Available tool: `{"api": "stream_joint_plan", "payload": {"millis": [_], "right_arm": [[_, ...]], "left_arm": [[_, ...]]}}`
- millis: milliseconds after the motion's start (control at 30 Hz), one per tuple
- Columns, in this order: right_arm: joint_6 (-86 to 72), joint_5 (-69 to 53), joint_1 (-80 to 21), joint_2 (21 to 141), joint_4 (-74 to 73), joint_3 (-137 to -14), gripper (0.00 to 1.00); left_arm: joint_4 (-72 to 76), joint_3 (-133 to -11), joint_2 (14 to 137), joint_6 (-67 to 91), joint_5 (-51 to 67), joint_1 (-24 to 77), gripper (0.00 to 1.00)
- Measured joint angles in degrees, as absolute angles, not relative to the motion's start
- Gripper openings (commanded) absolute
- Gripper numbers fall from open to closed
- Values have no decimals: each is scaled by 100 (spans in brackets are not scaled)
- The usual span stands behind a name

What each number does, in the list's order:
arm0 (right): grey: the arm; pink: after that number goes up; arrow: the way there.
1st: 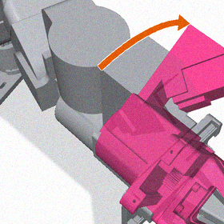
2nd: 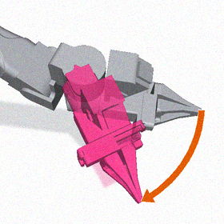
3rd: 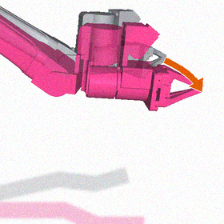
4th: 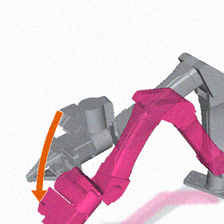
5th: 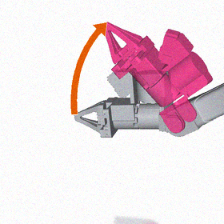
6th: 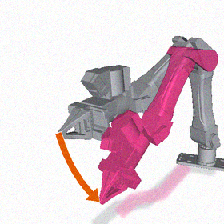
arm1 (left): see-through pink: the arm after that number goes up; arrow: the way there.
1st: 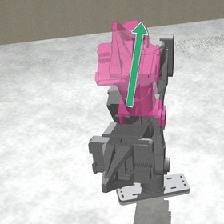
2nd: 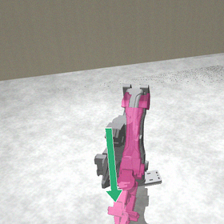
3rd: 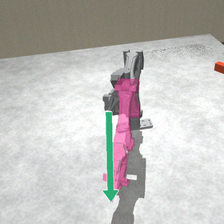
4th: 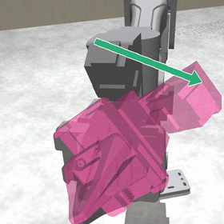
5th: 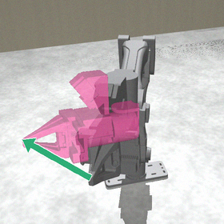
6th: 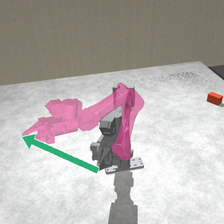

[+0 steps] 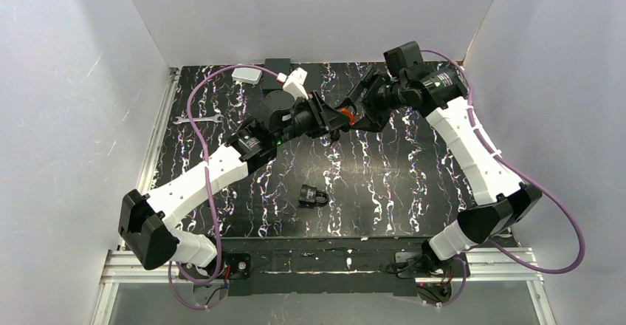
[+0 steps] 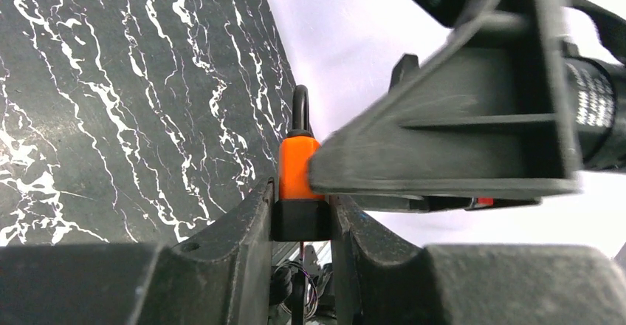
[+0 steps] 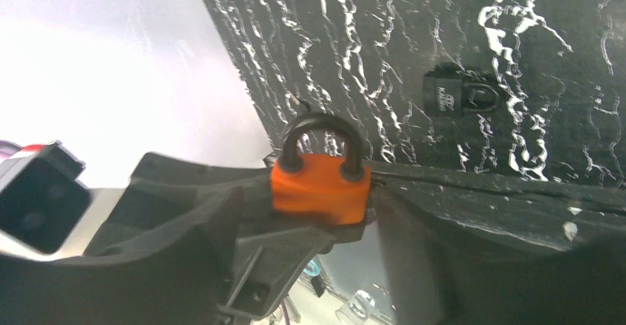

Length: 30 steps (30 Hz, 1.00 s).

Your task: Unlock with the key

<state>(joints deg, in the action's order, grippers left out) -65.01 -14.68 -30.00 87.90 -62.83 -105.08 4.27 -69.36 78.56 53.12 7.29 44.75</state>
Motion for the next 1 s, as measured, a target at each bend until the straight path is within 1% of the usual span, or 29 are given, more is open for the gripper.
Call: {"api": "stream_joint_plan", "payload": {"millis": [100, 167, 400, 667, 800, 1000], "right_arm": [[-6416, -1420, -3002, 8654, -6022, -10477, 97], [-6388, -1417, -3002, 8474, -5773, -10321, 98], [-6331, -1610, -2991, 7579, -4520, -9145, 97], [-6321, -1816, -2811, 7178, -3140, -8544, 97], [-6350, -1884, -2717, 7150, -2872, -8514, 94], [-6379, -2052, -2675, 7338, -2869, -8539, 89]], "left_arm": [[427, -6919, 7852, 5562, 626, 4464, 0], [427, -6899, 7833, 5761, 563, 4434, 0], [548, -6886, 7692, 6489, 488, 4336, 0], [874, -6886, 7618, 7113, 543, 4232, 0], [909, -6896, 7618, 7071, 739, 4211, 0], [968, -6931, 7616, 6760, 1170, 4211, 0]]}}
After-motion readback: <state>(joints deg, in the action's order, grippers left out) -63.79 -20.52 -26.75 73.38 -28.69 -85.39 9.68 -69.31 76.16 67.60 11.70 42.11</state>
